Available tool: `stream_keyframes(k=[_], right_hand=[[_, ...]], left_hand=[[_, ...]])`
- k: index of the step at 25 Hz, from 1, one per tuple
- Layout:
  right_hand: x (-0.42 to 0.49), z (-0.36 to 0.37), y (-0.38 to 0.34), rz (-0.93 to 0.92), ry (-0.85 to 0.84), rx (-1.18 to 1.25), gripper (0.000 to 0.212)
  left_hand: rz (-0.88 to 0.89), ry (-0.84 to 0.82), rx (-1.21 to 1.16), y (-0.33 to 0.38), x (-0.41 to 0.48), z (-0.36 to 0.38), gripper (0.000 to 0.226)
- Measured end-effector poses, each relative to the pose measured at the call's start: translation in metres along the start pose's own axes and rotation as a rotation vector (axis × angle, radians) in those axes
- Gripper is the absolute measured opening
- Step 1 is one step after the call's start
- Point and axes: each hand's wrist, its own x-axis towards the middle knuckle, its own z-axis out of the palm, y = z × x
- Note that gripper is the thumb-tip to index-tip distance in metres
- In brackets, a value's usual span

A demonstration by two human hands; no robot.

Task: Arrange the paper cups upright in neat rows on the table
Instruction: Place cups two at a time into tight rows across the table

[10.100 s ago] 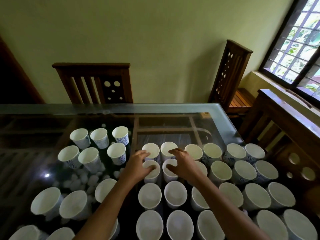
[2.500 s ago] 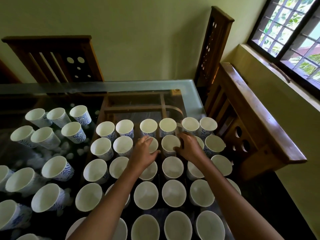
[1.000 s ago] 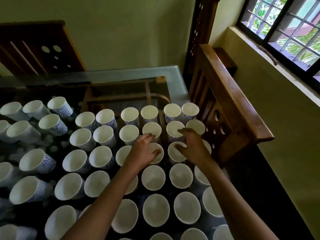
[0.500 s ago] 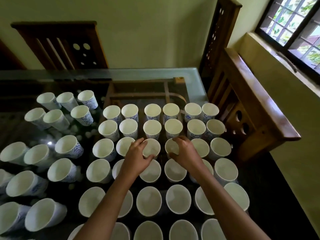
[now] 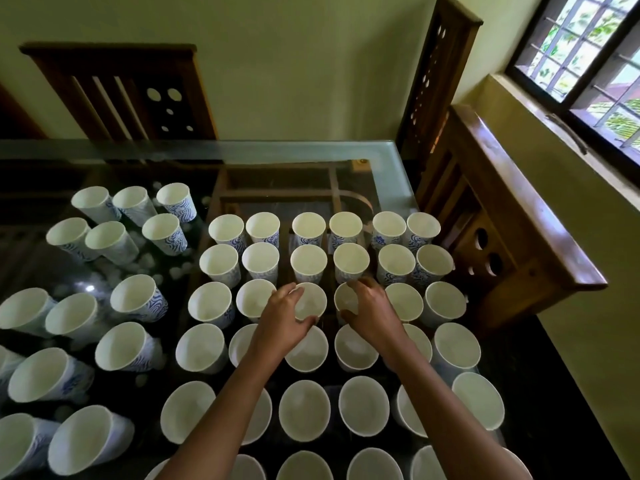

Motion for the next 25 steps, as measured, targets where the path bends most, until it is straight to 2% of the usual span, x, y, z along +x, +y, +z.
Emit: stream_keyframes(k=[18,22,25], right_hand=[[0.001,-0.01,0.007,-0.02,-0.034,0.035,0.062],[-0.016,-0.019,0.002,-0.033,-0.008,0.046,0.062],[-0.04,-0.017,-0.001,-0.019,-0.062,0.038,0.062]], left_hand=[[0.006,0.065,-0.081,0.008,-0.003,0.005,0.059],[0.014,0.075,-0.081,0.009,-0.017,-0.003,0.059],[0.033,0.06,-0.036,0.006,-0.041,-0.004,0.058]])
